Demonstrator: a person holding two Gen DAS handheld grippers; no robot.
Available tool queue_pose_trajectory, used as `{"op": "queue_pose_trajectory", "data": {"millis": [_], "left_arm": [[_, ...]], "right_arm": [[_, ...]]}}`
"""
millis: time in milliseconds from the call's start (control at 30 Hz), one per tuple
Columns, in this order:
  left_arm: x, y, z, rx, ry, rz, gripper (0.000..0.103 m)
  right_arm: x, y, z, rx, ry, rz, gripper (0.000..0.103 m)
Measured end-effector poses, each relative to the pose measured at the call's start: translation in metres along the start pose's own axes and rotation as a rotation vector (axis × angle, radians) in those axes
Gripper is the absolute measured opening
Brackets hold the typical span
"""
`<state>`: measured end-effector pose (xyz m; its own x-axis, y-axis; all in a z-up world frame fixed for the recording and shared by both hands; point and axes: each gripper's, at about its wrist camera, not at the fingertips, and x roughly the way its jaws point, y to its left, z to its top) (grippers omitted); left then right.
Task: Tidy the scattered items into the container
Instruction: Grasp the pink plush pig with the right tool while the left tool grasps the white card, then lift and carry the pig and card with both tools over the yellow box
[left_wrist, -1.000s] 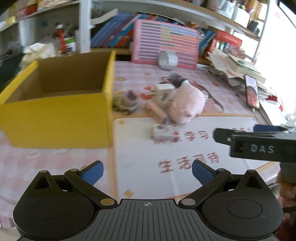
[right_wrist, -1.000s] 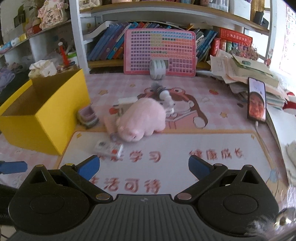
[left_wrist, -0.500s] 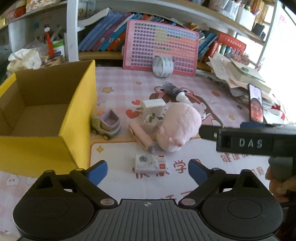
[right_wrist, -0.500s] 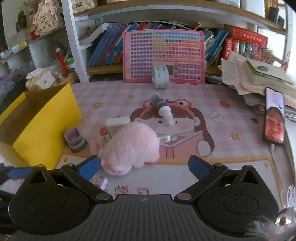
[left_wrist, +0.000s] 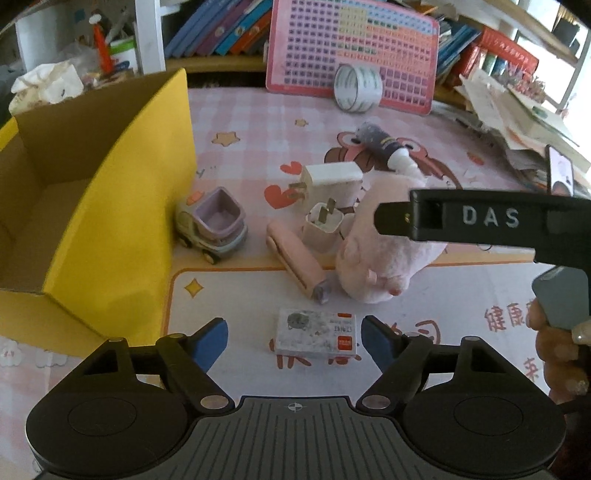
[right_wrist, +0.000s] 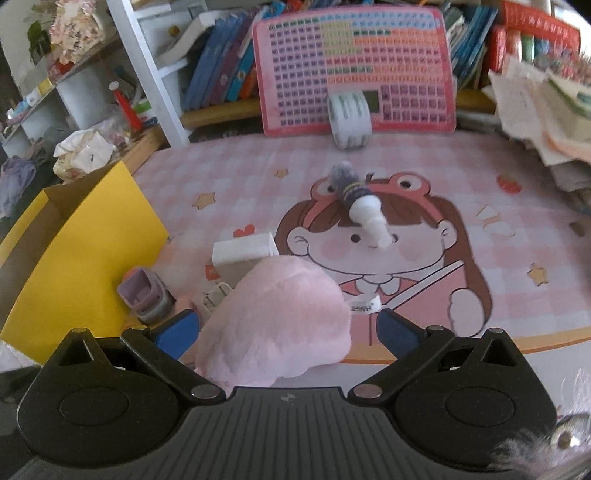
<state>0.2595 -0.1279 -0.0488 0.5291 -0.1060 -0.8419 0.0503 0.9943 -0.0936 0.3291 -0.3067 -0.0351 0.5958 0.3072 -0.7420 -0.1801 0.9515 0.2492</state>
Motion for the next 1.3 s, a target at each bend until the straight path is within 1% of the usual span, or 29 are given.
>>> {"op": "queue_pose_trajectory", "data": {"millis": [200,267,300,333,533,567,667,733,800,900,1100,1300], "left_arm": [[0.014,-0.008,0.001,0.011,0.043,0.013,0.078],[0.019,-0.009,0.0,0.003,0.058,0.015,0.075],[0.021,-0.009,0.0,-0.002,0.065,0.017,0.072],[0.022,-0.011,-0.001,0.002,0.06,0.025,0.07],[0.024,-0.017,0.0,0.021,0.041,0.054,0.07],[0.024,-0.017,0.0,0.023,0.041,0.057,0.07],[0.023,-0.017,0.001,0.025,0.037,0.061,0.064],[0.022,-0.018,0.001,0.036,0.03,0.069,0.054],[0.021,-0.018,0.0,0.041,0.023,0.066,0.053],[0.018,-0.015,-0.003,0.027,0.014,0.06,0.052],[-0.003,-0.015,-0.005,0.044,-0.047,0.035,0.052],[-0.016,-0.01,-0.012,0.042,-0.065,-0.001,0.052]], "right_arm": [[0.019,-0.006,0.002,0.014,0.061,0.04,0.103],[0.023,-0.009,0.002,0.024,0.075,0.056,0.103],[0.025,-0.011,0.002,0.028,0.082,0.063,0.103],[0.026,-0.012,0.002,0.029,0.087,0.069,0.103],[0.031,-0.013,0.002,0.02,0.096,0.091,0.101],[0.031,-0.013,0.002,0.017,0.095,0.099,0.096],[0.029,-0.012,0.003,-0.001,0.089,0.109,0.09],[0.027,-0.012,0.002,-0.009,0.088,0.112,0.087],[0.025,-0.012,0.002,-0.012,0.091,0.113,0.082],[0.019,-0.011,0.001,-0.02,0.087,0.112,0.078],[0.006,-0.006,-0.004,-0.037,0.071,0.099,0.078],[-0.013,-0.005,-0.01,-0.026,0.032,0.064,0.078]]}}
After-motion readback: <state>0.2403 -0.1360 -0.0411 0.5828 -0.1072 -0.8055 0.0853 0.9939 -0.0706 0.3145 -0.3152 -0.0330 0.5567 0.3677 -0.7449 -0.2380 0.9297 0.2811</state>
